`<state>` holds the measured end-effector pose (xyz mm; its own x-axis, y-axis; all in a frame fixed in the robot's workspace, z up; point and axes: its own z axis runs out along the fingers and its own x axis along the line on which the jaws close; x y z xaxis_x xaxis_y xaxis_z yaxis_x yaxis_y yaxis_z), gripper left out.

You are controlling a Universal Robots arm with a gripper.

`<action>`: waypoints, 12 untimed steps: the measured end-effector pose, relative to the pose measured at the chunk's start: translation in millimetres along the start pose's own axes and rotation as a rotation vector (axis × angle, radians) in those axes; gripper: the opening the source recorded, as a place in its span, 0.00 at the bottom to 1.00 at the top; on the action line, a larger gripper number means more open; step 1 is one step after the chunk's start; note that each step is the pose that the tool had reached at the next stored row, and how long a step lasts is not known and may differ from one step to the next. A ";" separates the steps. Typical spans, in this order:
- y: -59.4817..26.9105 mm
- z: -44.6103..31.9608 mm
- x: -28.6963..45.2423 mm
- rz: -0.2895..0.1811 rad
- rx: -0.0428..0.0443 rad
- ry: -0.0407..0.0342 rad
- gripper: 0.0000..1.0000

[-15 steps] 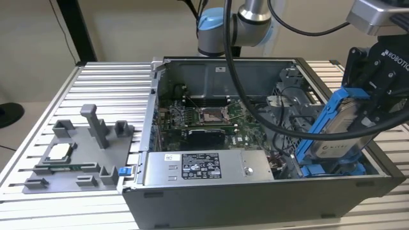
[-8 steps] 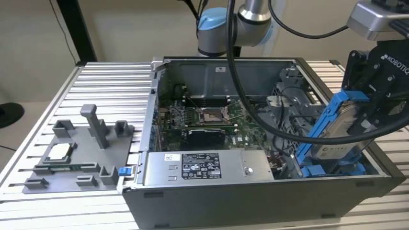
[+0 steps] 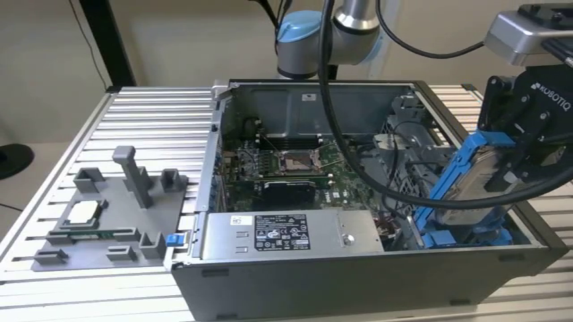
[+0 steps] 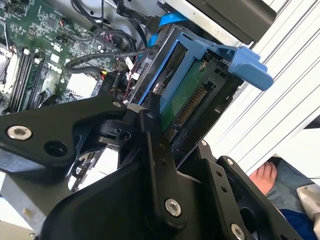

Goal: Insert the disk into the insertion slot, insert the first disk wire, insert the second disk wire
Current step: 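Insert the disk into the insertion slot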

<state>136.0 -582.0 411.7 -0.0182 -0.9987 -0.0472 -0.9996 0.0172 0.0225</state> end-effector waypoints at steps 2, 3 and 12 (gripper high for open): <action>-0.1 3.0 0.1 0.000 -0.0001 -0.0022 0.00; -0.1 4.5 0.2 0.000 -0.0001 -0.0029 0.00; -0.3 9.9 0.5 0.000 -0.0001 -0.0033 0.00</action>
<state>136.0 -582.0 401.8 -0.0182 -0.9986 -0.0506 -0.9996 0.0170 0.0225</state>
